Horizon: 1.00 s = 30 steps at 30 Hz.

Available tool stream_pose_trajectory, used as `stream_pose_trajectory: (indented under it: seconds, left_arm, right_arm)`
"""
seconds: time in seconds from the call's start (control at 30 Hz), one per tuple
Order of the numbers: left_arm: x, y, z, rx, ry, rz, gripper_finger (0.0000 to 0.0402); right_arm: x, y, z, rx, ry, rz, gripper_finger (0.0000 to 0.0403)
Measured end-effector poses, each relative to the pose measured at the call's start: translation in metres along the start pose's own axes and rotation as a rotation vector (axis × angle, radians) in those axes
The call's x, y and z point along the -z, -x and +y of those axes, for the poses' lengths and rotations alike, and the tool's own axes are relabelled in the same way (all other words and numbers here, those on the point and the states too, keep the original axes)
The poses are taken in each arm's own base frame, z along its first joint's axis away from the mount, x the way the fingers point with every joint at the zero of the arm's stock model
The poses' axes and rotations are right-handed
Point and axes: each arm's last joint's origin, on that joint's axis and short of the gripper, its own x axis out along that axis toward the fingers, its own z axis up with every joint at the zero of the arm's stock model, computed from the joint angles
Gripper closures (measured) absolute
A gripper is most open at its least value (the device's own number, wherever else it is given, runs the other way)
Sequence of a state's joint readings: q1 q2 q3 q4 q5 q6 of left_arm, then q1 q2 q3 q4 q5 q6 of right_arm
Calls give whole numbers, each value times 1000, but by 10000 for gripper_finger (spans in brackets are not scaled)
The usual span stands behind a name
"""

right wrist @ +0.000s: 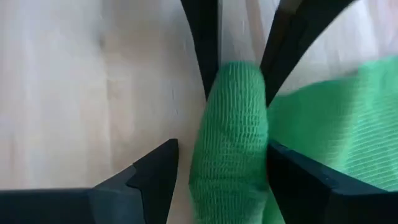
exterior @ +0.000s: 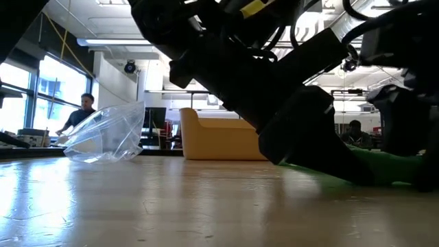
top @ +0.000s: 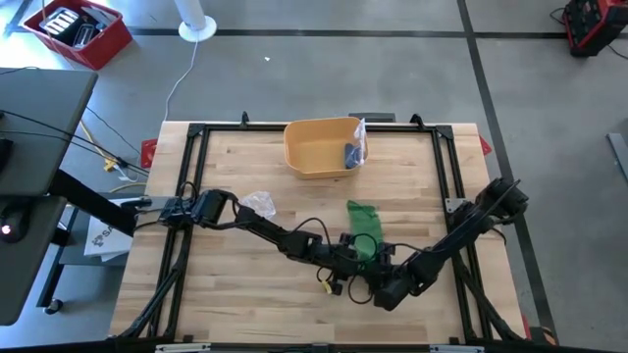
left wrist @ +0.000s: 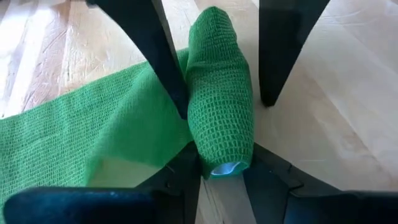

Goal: Roll bandage
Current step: Roll the green bandage

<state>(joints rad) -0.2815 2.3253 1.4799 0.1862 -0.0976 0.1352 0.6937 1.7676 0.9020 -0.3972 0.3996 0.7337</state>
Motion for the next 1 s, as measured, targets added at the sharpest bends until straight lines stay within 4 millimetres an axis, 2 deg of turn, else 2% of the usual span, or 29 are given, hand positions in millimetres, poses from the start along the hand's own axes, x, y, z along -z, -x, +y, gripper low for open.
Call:
stream_pose_trajectory:
  seconds: [0.13, 0.37, 0.47, 0.57, 0.7, 0.83, 0.93, 1.0]
  left_arm:
    - [1, 0, -1, -1, -15, 15, 299]
    - [-1, 6, -7, -62, -106, 67, 302]
    - [-3, 16, -9, -59, -128, 128, 302]
    - [-5, 30, -9, -48, -151, 211, 298]
    - [-6, 47, -9, -31, -139, 319, 289]
    - [-6, 53, -18, -13, -106, 348, 285]
    - [-9, 55, -34, 13, -116, 326, 285]
    - [-11, 57, -46, 25, -116, 313, 285]
  right_arm:
    - [1, 0, 0, 4, -15, 5, 201]
    - [0, 2, -1, -7, -18, 15, 310]
    - [-1, 2, -1, -11, -20, 15, 325]
    - [-1, 3, 0, -25, -9, 12, 311]
    - [-1, 4, 1, -48, -21, 25, 246]
    - [1, 4, 2, -82, -28, 60, 189]
    - [2, 4, 1, -63, -64, 57, 181]
    - [4, 5, 3, -49, -62, 44, 194]
